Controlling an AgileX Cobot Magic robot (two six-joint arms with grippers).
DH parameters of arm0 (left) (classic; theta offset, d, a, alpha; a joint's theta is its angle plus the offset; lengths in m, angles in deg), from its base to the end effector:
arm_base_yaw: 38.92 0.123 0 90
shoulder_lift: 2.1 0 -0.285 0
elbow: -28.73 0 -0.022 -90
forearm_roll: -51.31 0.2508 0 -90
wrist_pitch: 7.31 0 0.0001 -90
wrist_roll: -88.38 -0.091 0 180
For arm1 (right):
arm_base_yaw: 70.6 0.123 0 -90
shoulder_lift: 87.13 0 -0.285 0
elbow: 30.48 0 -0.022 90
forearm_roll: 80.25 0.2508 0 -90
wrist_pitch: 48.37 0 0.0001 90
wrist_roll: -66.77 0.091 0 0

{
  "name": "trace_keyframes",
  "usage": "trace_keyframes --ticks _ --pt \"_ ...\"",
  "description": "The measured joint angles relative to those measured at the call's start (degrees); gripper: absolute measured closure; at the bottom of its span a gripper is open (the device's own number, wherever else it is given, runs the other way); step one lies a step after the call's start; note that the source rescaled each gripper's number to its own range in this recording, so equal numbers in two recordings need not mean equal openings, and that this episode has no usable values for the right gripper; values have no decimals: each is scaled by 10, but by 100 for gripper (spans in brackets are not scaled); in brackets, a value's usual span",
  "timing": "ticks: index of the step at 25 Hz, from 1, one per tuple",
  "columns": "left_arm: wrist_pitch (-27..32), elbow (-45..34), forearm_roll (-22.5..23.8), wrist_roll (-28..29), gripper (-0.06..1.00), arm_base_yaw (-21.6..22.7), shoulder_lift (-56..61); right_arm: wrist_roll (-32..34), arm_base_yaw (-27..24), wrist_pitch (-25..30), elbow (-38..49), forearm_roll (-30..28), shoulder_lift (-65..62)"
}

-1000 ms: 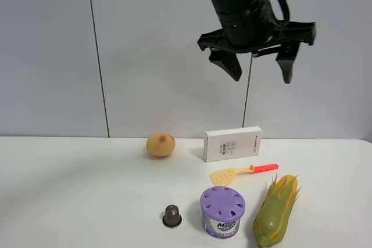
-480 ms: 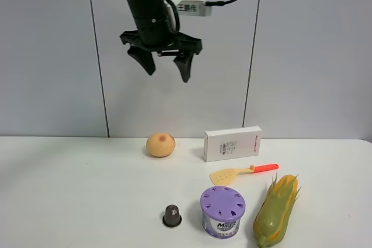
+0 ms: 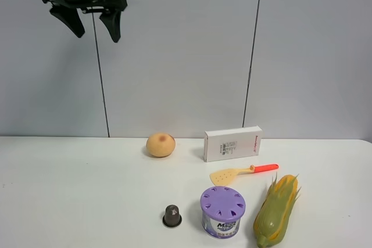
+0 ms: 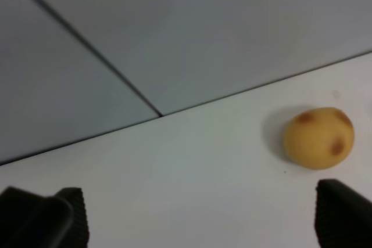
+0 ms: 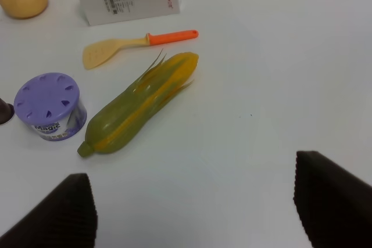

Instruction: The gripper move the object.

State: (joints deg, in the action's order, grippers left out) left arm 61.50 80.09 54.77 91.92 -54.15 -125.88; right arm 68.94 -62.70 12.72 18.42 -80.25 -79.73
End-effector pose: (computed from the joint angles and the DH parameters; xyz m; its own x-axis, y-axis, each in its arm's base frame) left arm 0.4334 -0.1127 0.3857 -0.7604 0.1657 -0.6279 0.1981 0.9800 0.0188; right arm -0.0054 -0.0007 0.2752 -0.4606 -0.0257 -0.8873 -0.1201 0.9922 0.0336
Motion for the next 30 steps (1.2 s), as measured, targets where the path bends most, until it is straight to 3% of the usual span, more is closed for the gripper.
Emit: trace_keyframes --ticks 5,9,12,20,30 --pt "8 -4 0 -11 35 27 27 0 0 0 0 0 0" --pt "7 -71 2 -17 35 35 62 0 0 0 0 0 0" --pt "2 -167 0 -25 35 39 103 0 0 0 0 0 0" --pt "-108 -413 20 -27 35 65 265 0 0 0 0 0 0" --pt "-118 -650 53 -29 35 115 506 0 0 0 0 0 0"
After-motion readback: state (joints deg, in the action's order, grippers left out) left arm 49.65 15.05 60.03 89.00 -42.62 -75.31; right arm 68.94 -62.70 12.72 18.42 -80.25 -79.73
